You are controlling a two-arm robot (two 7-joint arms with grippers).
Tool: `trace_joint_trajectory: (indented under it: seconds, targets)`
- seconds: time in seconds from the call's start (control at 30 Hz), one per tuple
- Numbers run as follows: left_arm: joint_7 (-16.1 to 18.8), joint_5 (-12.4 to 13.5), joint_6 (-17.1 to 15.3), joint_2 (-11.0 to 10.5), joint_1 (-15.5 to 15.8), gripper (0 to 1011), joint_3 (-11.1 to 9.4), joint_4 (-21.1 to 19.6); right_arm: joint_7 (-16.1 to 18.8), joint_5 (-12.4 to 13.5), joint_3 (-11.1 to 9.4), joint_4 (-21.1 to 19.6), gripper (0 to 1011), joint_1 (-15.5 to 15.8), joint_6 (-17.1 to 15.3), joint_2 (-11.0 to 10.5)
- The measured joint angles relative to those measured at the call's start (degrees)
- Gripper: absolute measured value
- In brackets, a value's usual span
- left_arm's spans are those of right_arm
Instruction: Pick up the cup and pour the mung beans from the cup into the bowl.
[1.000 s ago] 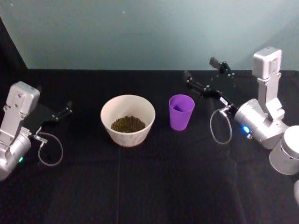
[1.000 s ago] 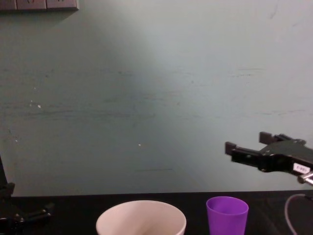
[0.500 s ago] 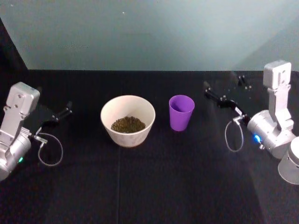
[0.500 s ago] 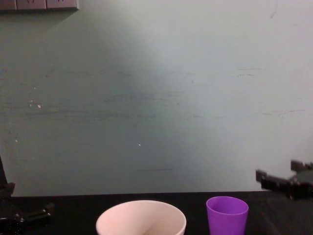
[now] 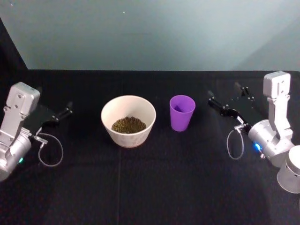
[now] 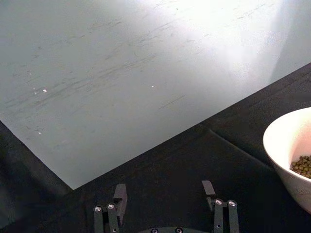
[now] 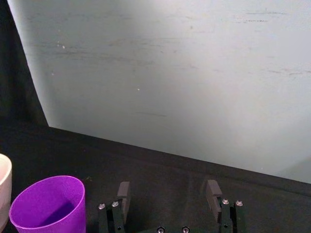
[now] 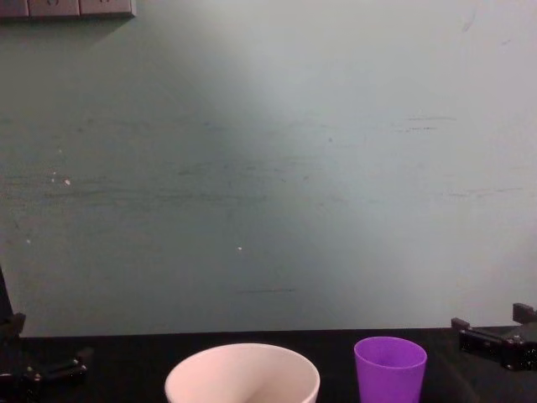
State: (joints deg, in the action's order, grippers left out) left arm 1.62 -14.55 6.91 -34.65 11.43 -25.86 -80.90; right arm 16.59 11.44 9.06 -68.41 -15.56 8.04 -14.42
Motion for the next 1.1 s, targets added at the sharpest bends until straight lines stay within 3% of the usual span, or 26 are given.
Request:
trace_joint_trajectory:
  seconds: [1.1]
  targets:
    - [0.0,0.0,0.0,0.0,0.0,1000,0.0,0.0,0.4,0.0,0.1,0.2,1003,-0.2,-0.3,-0.1]
